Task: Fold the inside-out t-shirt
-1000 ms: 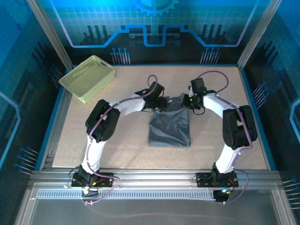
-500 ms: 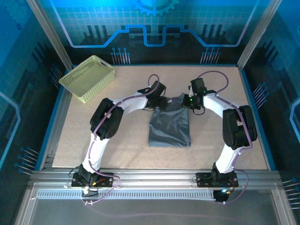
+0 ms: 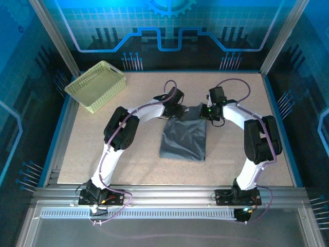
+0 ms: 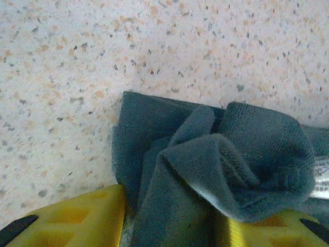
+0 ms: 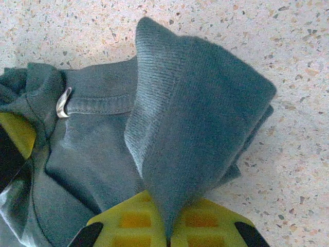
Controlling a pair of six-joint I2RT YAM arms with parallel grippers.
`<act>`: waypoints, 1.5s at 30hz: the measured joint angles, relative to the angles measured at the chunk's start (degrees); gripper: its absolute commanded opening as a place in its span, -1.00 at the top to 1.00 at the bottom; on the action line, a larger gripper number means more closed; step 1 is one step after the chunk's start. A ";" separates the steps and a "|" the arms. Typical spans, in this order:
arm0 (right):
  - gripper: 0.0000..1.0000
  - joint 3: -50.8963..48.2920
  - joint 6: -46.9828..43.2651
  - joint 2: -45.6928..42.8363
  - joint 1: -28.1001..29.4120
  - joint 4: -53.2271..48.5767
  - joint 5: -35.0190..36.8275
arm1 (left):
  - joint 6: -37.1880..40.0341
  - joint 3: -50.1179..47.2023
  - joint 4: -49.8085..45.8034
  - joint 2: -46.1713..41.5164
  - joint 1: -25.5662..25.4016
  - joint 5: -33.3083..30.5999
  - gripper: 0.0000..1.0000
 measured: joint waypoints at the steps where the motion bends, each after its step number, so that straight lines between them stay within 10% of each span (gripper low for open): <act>1: 1.00 0.00 -0.02 0.00 0.00 0.07 -0.02 | -0.26 0.33 0.15 0.31 0.04 0.13 0.33; 6: 1.00 0.00 -0.02 0.00 0.00 0.28 0.02 | -1.14 0.22 2.54 0.39 0.15 1.46 1.00; 25: 1.00 5.44 0.00 0.00 0.17 0.15 -3.13 | -7.78 -34.03 32.11 -24.74 6.01 10.45 1.00; 45: 1.00 29.64 -0.72 -0.11 -2.78 3.26 -8.41 | -2.75 -19.52 45.22 -27.47 12.22 19.71 1.00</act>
